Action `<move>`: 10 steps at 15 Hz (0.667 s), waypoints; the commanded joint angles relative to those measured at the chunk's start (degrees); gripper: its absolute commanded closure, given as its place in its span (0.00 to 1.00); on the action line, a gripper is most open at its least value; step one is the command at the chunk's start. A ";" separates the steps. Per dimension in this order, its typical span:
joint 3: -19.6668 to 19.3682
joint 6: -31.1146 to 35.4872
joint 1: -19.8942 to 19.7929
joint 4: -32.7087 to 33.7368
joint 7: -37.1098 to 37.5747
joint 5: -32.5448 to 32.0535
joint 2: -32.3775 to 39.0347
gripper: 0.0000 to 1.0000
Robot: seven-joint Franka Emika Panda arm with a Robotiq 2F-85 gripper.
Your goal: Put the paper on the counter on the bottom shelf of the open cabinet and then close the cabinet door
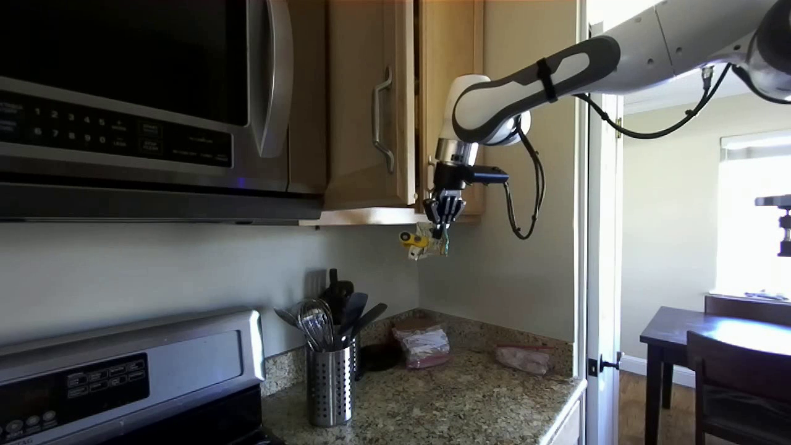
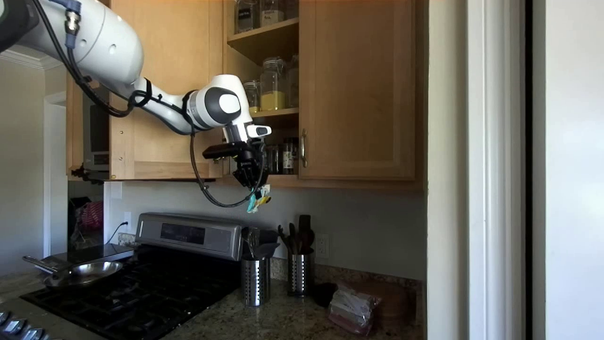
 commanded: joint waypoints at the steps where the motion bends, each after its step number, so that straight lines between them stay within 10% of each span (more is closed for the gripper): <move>1: 0.94 -3.31 -0.79 3.97 3.07 -2.60 -0.93 0.94; 10: 1.64 -5.92 -0.46 13.13 6.31 -5.24 -0.15 0.94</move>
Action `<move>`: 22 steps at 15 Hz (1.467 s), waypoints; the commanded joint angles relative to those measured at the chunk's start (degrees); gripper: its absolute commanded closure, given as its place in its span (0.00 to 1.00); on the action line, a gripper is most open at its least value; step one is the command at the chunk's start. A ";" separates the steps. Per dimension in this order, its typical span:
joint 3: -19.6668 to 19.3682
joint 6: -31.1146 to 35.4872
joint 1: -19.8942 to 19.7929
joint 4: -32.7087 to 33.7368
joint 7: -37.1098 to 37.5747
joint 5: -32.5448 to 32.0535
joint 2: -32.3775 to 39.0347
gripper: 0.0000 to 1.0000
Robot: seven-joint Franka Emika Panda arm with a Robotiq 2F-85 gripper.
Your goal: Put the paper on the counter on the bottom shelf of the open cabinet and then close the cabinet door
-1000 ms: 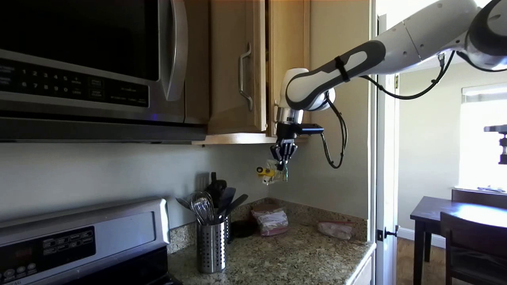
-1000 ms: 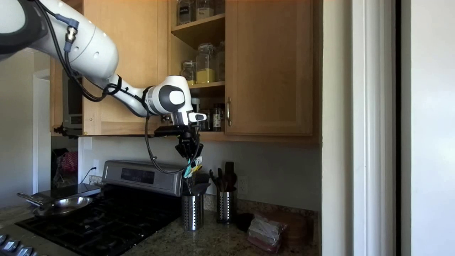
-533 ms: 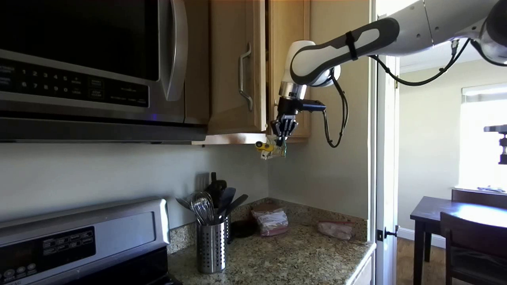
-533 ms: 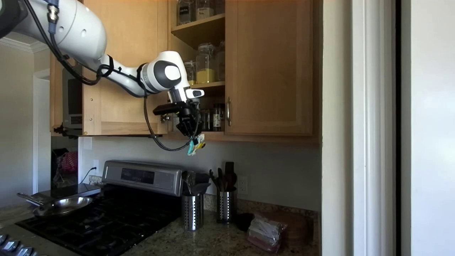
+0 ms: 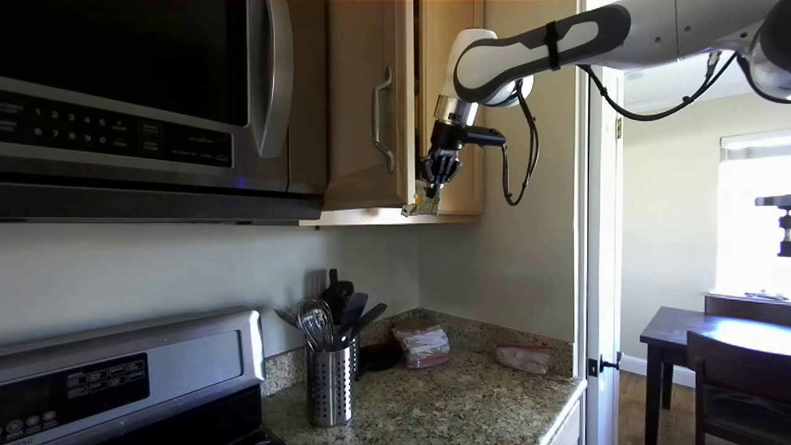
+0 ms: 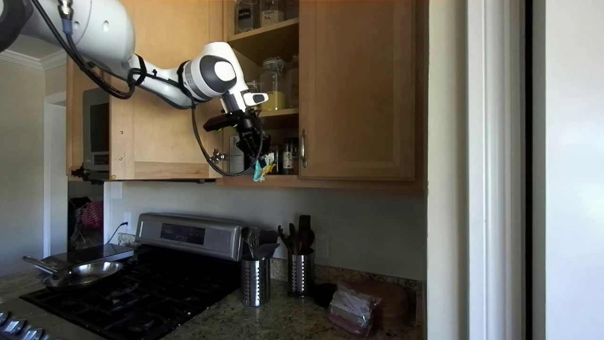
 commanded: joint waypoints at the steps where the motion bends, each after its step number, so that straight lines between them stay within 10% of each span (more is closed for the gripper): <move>1: 1.07 -1.94 -0.46 3.32 2.10 -2.01 0.35 0.94; 22: 4.46 0.83 1.51 29.25 -2.93 0.18 20.89 0.94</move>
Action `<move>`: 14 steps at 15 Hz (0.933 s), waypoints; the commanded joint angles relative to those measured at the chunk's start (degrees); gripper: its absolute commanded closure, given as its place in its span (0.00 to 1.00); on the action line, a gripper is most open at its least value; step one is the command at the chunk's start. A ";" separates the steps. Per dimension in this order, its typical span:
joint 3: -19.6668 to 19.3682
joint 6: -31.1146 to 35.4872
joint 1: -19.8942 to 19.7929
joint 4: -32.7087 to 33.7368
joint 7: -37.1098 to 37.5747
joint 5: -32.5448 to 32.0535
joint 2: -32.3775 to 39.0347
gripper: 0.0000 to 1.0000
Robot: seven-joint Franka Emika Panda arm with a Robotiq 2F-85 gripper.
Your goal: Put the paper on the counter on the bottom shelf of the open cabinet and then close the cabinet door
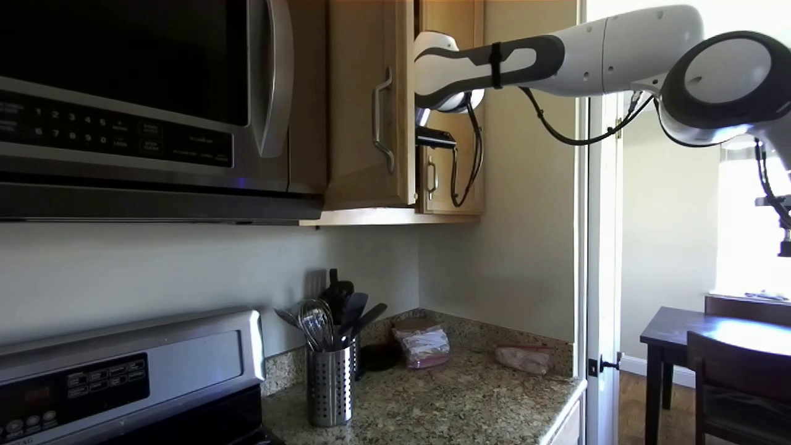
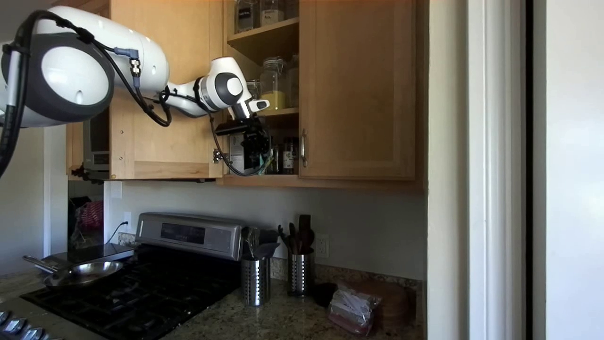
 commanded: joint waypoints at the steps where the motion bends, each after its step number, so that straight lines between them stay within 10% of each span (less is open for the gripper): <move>1: 0.99 -0.26 0.52 6.86 -1.62 0.51 3.96 0.94; 9: 2.26 4.27 -0.77 15.29 -4.19 0.84 14.07 0.94; 14: 2.18 4.21 -1.39 16.02 -4.09 0.52 14.90 0.51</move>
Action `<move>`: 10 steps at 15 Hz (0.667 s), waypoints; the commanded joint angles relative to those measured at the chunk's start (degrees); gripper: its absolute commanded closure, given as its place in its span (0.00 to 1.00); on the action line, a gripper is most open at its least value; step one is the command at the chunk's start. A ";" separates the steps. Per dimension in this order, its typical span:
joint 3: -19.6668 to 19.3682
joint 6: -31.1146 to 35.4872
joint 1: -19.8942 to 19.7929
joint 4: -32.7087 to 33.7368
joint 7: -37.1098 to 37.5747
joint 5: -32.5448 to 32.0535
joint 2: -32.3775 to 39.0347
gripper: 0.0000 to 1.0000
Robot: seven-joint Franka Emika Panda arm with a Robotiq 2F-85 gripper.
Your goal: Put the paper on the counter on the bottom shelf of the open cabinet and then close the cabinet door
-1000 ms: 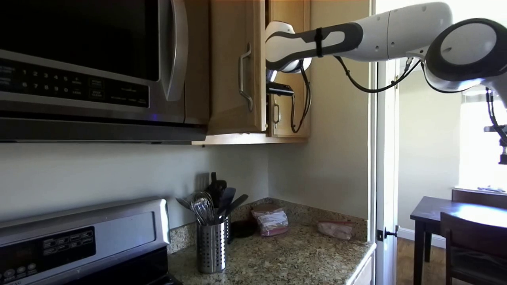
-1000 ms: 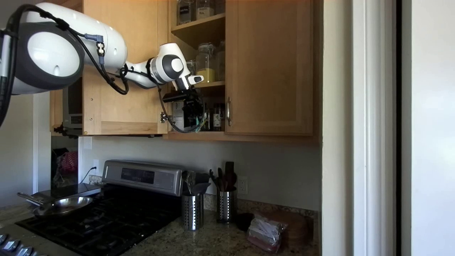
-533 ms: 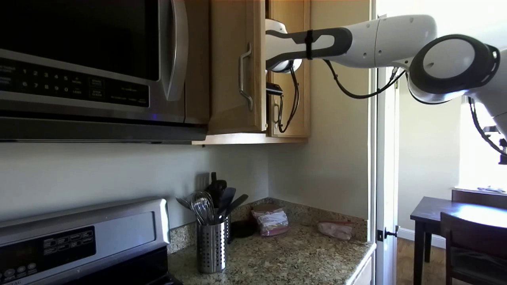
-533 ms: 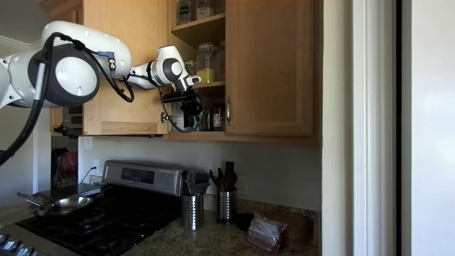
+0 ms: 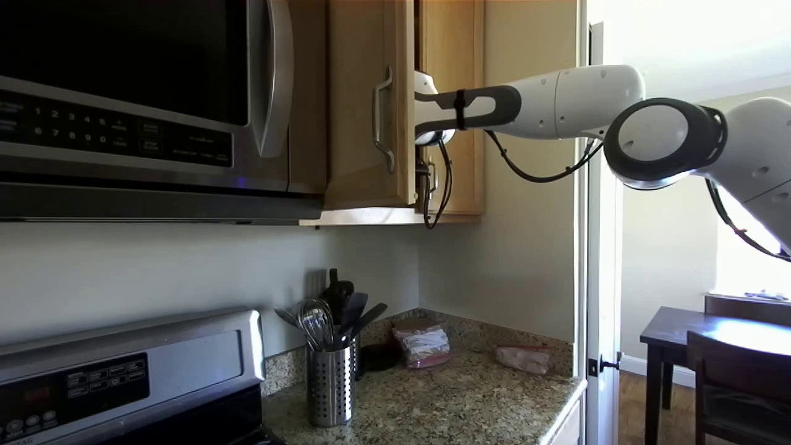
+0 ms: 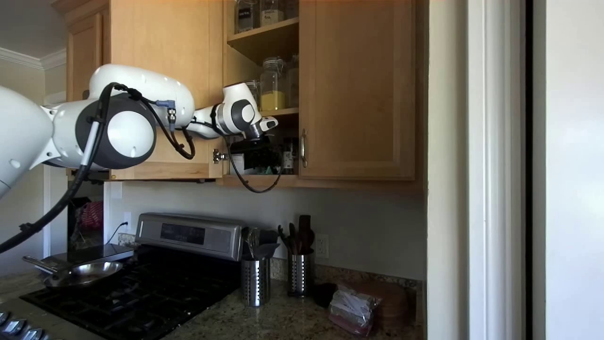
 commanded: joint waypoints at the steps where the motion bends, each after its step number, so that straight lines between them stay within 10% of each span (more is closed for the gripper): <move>1: 0.23 -0.95 -0.63 0.71 -0.72 0.52 -0.91 0.45; 10: 0.60 -8.86 -0.16 -2.13 -0.04 0.98 -5.40 0.00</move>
